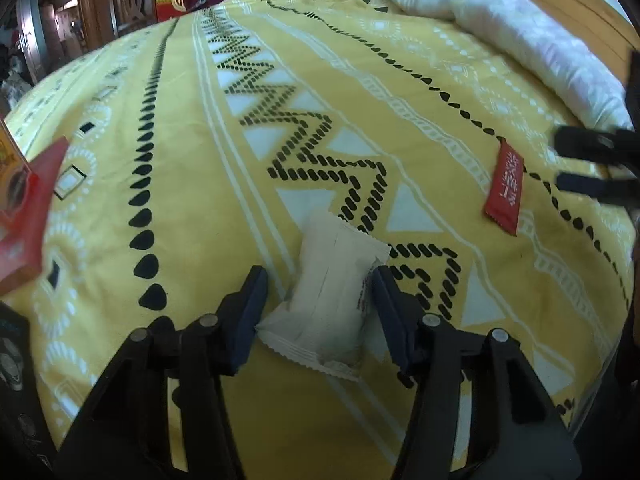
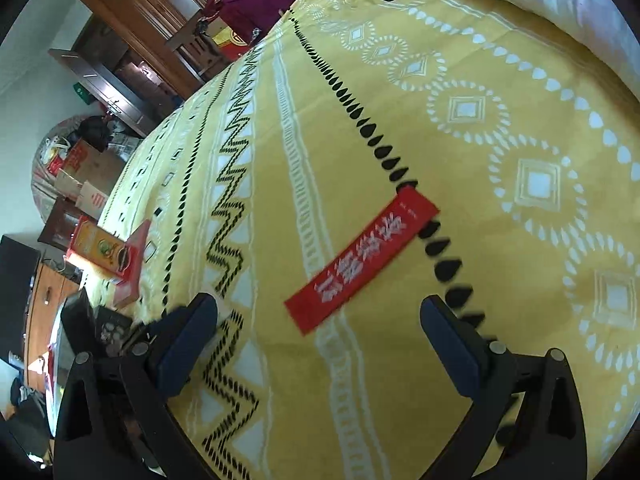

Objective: Organize snacks
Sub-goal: 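Grasp the red strip with the right tool while the left tool holds the white packet, then carry both items over the glass bowl and open both tools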

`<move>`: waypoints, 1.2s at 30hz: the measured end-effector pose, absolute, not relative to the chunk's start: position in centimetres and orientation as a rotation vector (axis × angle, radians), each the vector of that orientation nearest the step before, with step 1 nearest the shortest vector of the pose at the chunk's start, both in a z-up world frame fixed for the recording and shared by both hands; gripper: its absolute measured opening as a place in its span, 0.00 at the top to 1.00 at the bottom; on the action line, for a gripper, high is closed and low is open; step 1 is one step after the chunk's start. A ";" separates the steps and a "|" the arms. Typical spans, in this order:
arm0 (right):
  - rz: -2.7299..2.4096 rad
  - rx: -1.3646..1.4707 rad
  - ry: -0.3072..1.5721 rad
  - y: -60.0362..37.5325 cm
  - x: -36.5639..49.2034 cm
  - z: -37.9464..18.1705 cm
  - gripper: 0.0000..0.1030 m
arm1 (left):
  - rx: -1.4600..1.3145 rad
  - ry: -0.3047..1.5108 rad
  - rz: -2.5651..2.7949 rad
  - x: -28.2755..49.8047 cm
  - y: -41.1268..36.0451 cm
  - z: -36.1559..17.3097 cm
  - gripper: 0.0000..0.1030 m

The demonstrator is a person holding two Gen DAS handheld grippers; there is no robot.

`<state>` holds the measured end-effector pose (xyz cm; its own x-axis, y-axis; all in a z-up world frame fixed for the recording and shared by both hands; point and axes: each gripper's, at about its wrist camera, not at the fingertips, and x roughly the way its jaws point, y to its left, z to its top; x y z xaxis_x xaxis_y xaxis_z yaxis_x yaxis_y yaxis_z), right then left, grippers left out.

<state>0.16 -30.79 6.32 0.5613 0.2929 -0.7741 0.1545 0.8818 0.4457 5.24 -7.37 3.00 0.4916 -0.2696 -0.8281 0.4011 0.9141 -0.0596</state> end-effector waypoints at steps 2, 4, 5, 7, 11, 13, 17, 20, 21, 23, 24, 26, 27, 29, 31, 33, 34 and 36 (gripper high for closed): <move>0.063 0.479 1.015 -30.7 2.2 5.0 0.09 | 0.140 0.977 -0.405 5.0 -7.3 3.0 0.49; 0.039 0.454 1.057 -30.5 3.8 3.2 0.20 | 0.114 0.982 -0.406 5.0 -6.9 2.9 0.49; 0.030 0.443 1.072 -30.3 4.3 2.3 0.23 | 0.103 0.983 -0.408 5.0 -6.7 2.8 0.49; 0.011 0.382 1.053 -29.7 4.5 1.8 0.29 | 0.095 0.982 -0.407 5.0 -6.6 2.8 0.49; 0.057 0.339 1.025 -29.1 3.8 2.2 0.66 | 0.087 0.986 -0.398 4.9 -6.7 2.9 0.51; 0.101 0.362 1.008 -29.2 3.3 2.5 0.78 | 0.061 0.990 -0.394 4.7 -6.2 3.1 0.54; 0.175 0.319 0.954 -28.0 2.2 4.3 0.86 | 0.023 1.005 -0.380 4.4 -5.3 3.5 0.58; 0.217 0.296 0.919 -26.8 1.4 5.8 0.89 | 0.002 0.997 -0.347 4.1 -4.2 4.4 0.59; 0.226 0.290 0.908 -26.5 1.1 6.4 0.89 | -0.006 0.991 -0.338 4.0 -3.9 4.8 0.59; 0.247 0.297 0.885 -26.0 0.5 7.4 0.89 | -0.021 0.973 -0.321 3.7 -3.1 5.7 0.60; 0.254 0.302 0.877 -25.7 0.2 7.8 0.89 | -0.024 0.966 -0.315 3.6 -2.7 6.1 0.60; 0.271 0.312 0.861 -25.4 -0.2 8.7 0.89 | -0.032 0.954 -0.300 3.2 -1.9 6.9 0.61; 0.278 0.309 0.854 -25.1 -0.4 9.2 0.89 | -0.043 0.947 -0.293 3.0 -1.4 7.4 0.61; 0.295 0.284 0.836 -24.0 -0.7 10.4 0.89 | -0.064 0.921 -0.278 2.6 -0.4 8.8 0.61; 0.322 0.264 0.818 -22.9 -1.1 11.8 0.89 | -0.081 0.888 -0.264 2.1 0.7 10.4 0.61; 0.349 0.244 0.794 -21.8 -1.4 13.4 0.89 | -0.092 0.847 -0.249 1.6 1.8 12.3 0.61; 0.364 0.237 0.782 -21.1 -1.5 14.2 0.89 | -0.097 0.828 -0.240 1.4 2.4 13.2 0.61; 0.394 0.220 0.758 -19.5 -1.6 15.9 0.89 | -0.115 0.788 -0.221 0.7 3.8 15.0 0.61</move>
<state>-1.61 -19.48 15.85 0.6584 0.4230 -0.6225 -0.2668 0.9046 0.3325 0.67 3.79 15.02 0.6838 -0.2397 -0.6892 0.1538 0.9706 -0.1850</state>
